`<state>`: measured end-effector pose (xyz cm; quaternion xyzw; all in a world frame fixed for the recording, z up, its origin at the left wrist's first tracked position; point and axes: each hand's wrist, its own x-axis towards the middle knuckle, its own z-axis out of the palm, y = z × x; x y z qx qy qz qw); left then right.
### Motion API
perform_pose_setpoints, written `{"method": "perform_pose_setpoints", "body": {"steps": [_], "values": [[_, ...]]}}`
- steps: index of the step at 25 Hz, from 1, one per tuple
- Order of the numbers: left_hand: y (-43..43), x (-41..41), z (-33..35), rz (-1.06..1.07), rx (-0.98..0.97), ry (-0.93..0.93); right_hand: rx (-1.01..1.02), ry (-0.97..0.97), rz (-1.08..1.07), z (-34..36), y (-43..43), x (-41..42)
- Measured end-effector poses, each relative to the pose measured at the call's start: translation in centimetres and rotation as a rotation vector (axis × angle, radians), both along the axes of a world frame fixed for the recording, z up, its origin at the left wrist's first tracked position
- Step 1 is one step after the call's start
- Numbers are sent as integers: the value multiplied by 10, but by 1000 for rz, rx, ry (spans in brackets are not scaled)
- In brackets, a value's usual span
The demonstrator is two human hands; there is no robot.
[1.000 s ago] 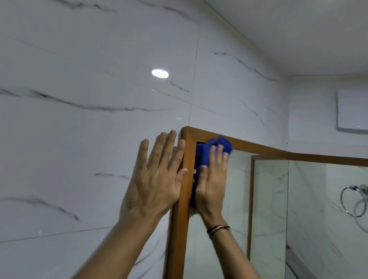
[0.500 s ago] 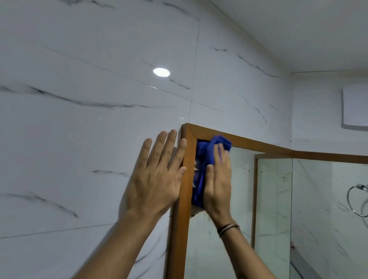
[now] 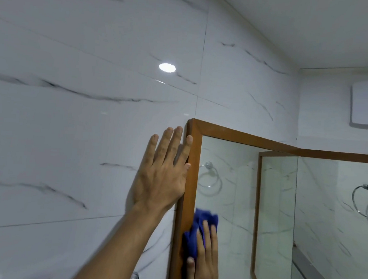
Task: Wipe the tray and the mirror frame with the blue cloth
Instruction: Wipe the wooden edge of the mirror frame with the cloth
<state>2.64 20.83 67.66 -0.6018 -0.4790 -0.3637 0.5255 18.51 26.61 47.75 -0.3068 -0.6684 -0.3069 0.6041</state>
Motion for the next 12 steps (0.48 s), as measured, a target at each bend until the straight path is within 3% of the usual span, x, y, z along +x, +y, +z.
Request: {"method": "perform_pose_setpoints", "body": {"steps": [2, 5, 7, 10, 12], "values": [[4, 1, -1, -11, 26, -7, -120, 78, 117, 71, -5, -1], [8, -1, -2, -35, 72, -3, -118, 208, 150, 155, 1, -5], [10, -3, -3, -51, 74, 0, -130, 220, 147, 125, -2, -9], [9, -2, -2, -63, 61, -17, -104, 109, 35, -1, -15, -5], [11, -1, -5, -60, 67, -26, -100, 66, 25, 0, -11, 1]]}}
